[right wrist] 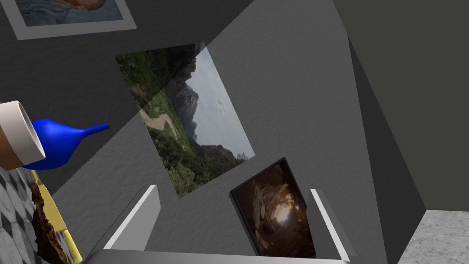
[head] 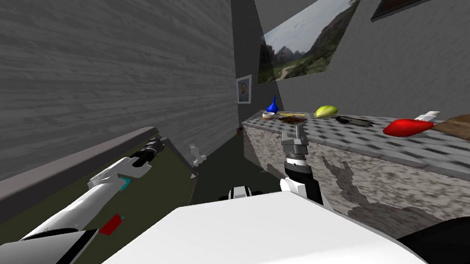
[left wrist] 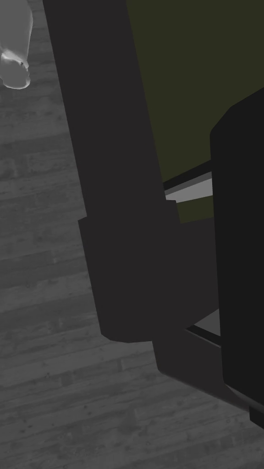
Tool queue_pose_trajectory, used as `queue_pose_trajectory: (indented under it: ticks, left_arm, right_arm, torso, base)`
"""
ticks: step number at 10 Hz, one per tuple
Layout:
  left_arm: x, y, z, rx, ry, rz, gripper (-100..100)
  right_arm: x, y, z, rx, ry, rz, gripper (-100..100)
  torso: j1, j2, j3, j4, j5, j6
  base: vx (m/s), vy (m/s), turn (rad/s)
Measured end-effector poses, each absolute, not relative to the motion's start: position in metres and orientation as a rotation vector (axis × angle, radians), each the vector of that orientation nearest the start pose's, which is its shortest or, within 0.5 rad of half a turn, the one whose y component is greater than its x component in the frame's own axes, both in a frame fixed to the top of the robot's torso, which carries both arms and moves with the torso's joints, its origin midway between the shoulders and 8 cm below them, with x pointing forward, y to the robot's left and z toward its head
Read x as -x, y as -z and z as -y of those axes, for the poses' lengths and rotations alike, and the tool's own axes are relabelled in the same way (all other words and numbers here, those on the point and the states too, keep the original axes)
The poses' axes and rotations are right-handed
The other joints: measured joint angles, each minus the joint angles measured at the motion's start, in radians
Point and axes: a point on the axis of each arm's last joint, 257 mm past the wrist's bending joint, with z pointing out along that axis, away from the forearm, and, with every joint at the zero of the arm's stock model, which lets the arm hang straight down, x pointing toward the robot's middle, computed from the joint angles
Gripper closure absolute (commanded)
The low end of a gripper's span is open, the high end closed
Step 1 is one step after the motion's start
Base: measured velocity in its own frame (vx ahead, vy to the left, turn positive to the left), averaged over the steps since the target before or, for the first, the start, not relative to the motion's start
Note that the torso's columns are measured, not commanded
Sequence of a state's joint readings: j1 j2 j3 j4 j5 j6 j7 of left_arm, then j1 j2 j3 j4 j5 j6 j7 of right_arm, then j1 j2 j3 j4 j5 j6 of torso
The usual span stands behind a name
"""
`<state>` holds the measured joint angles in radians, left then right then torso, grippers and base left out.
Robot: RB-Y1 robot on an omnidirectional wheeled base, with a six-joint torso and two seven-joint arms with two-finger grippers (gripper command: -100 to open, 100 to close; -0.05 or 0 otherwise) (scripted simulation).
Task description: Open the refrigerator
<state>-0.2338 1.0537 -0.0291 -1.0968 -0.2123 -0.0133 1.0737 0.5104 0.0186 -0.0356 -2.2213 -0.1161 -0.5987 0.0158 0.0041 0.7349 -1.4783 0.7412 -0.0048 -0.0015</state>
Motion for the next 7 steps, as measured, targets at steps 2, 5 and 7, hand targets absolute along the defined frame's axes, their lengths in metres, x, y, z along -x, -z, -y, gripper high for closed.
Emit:
queue_pose_trajectory:
  ticks: [2, 5, 7]
  left_arm:
    - [-0.567, 0.079, -0.62, 1.236, 0.869, -1.135, 100]
    - [-0.575, 0.078, -0.59, 1.2, 0.925, -1.18, 100]
    - [-0.578, 0.079, -0.57, 1.177, 0.96, -1.209, 100]
  right_arm:
    - [-0.331, -0.014, 0.31, -0.709, -1.318, -0.497, 0]
    - [-0.331, -0.014, 0.31, -0.709, -1.318, -0.497, 0]
    - [-0.331, -0.014, 0.31, -0.709, -1.318, -0.497, 0]
  torso:
    - [-0.005, 0.006, 0.004, -0.002, 0.004, 0.003]
    - [-0.003, 0.008, 0.006, -0.001, 0.004, 0.001]
    - [-0.002, 0.007, 0.005, -0.001, 0.004, 0.001]
  base:
    - [-0.14, -0.146, -0.039]
    - [-0.115, -0.145, -0.024]
    - [-0.109, -0.136, -0.022]
